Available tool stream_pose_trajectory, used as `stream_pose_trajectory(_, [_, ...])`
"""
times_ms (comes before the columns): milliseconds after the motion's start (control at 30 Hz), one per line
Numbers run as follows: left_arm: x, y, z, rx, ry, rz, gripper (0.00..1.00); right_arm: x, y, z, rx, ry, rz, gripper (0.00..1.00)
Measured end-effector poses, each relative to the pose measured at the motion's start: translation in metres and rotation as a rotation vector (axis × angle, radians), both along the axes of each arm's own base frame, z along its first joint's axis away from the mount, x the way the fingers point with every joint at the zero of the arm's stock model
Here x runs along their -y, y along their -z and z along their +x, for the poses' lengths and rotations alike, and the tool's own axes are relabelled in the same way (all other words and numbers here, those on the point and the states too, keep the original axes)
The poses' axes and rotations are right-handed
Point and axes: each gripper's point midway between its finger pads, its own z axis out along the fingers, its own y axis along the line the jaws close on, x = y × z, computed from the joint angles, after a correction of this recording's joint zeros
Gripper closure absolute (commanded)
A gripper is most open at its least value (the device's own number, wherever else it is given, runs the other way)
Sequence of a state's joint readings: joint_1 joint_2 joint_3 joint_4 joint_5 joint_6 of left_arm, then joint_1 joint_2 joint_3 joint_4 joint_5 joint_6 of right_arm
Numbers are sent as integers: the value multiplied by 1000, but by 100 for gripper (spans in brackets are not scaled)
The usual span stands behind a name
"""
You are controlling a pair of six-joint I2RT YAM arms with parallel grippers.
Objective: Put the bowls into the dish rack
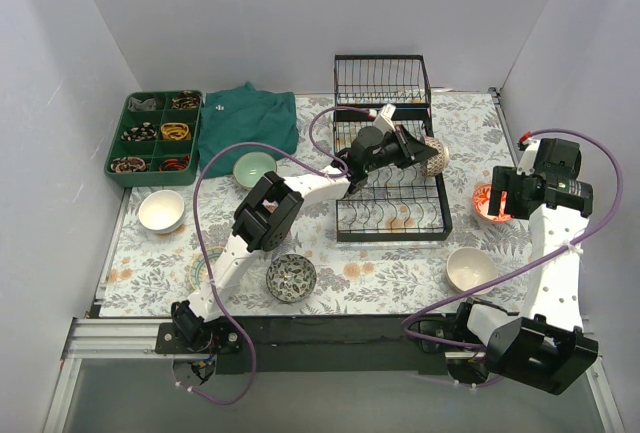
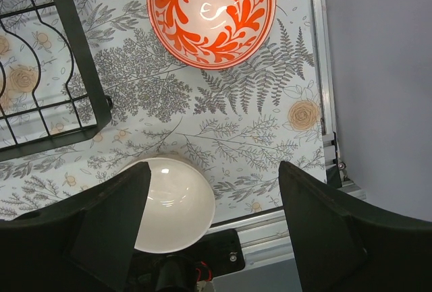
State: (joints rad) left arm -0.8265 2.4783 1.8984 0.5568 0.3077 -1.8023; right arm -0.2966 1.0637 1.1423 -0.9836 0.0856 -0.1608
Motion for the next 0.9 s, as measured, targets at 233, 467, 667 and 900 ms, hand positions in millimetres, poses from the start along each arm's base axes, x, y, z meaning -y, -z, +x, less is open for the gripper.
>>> stream_pose_trajectory(233, [0, 0, -1, -13, 11, -15, 100, -1, 5, 0, -8, -2, 12, 16])
stream_pose_trajectory(467, [-2, 1, -7, -21, 41, -43, 100, -1, 11, 1, -19, -3, 19, 16])
stream_pose_trajectory(667, [-5, 6, -9, -14, 71, -61, 100, -2, 16, 1, -32, -5, 26, 16])
stream_pose_trajectory(900, [-10, 16, -12, -28, 89, -57, 100, -3, 19, 1, -38, -7, 32, 17])
